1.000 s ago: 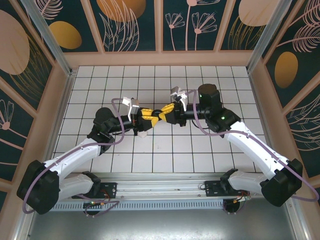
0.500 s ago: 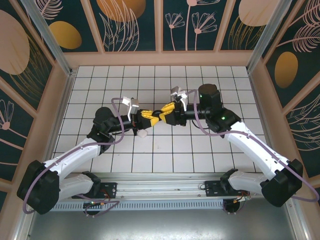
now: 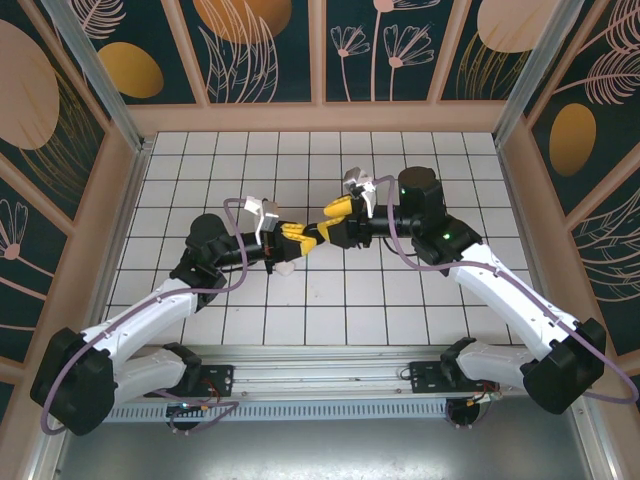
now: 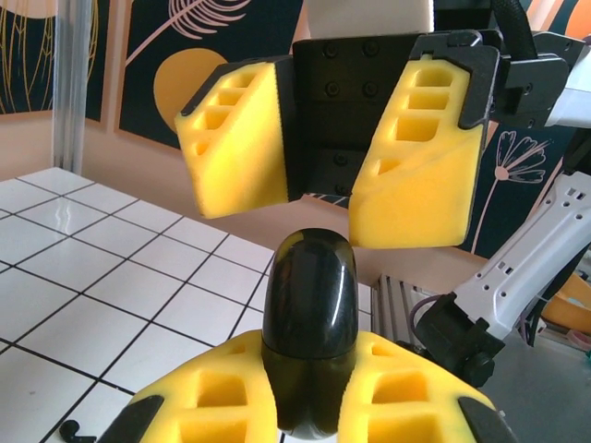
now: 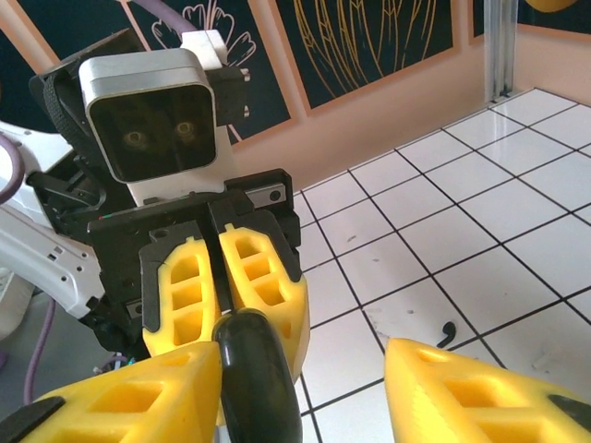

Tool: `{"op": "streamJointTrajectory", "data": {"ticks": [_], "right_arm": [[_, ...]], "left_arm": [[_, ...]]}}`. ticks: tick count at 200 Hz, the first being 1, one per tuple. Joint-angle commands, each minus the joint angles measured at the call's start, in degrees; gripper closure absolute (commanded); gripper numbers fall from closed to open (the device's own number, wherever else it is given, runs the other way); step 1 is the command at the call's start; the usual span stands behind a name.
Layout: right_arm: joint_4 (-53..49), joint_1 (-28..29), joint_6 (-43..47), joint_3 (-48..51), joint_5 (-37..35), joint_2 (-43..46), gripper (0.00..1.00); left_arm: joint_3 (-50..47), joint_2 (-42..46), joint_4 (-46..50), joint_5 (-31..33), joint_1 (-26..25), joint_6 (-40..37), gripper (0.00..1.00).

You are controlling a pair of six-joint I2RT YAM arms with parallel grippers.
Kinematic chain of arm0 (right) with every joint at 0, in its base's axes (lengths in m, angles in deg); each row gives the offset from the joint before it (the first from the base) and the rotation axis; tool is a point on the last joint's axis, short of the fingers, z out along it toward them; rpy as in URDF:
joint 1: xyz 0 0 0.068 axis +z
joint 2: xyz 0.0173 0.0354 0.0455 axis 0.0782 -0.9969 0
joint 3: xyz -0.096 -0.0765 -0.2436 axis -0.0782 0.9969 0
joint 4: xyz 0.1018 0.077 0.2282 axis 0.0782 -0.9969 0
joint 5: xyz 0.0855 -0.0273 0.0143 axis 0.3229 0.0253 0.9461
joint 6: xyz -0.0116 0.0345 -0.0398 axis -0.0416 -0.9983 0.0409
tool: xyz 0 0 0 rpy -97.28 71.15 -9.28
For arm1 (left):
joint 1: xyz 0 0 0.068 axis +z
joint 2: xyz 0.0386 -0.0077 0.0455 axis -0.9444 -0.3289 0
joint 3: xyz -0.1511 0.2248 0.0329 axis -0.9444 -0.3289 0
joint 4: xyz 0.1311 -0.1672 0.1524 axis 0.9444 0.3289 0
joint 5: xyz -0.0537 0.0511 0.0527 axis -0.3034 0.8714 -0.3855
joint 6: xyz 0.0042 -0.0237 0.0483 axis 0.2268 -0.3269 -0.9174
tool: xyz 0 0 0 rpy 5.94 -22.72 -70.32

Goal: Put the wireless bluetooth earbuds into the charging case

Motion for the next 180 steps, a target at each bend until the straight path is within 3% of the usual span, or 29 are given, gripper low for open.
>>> {"op": "streamJointTrajectory", "data": {"ticks": [1,15,35,137,180], "right_arm": [[1.8,0.0,0.2,-0.3,3.1,0.6,0.39],[1.8,0.0,0.3,-0.2,4.8,0.8,0.30],[0.1,0.1,1.7,-0.3,4.5,0.5,0.26],[-6.1,-1.4,2.9,-6.0,-4.0,-5.5,0.29],[-6.2,-2.4,1.3,-6.4,-6.3,-6.3,0.29]], "left_arm": [[1.3,1.4,0.1,0.4,-0.1,-1.5,1.00],[1.3,1.5,0.1,0.3,-0.1,-1.4,1.00],[1.5,1.5,0.1,0.1,-0.2,-1.5,1.00],[1.2,3.2,1.8,-0.8,-0.1,-2.0,1.00],[0.7,4.5,3.5,2.5,-0.1,-2.9,1.00]]}}
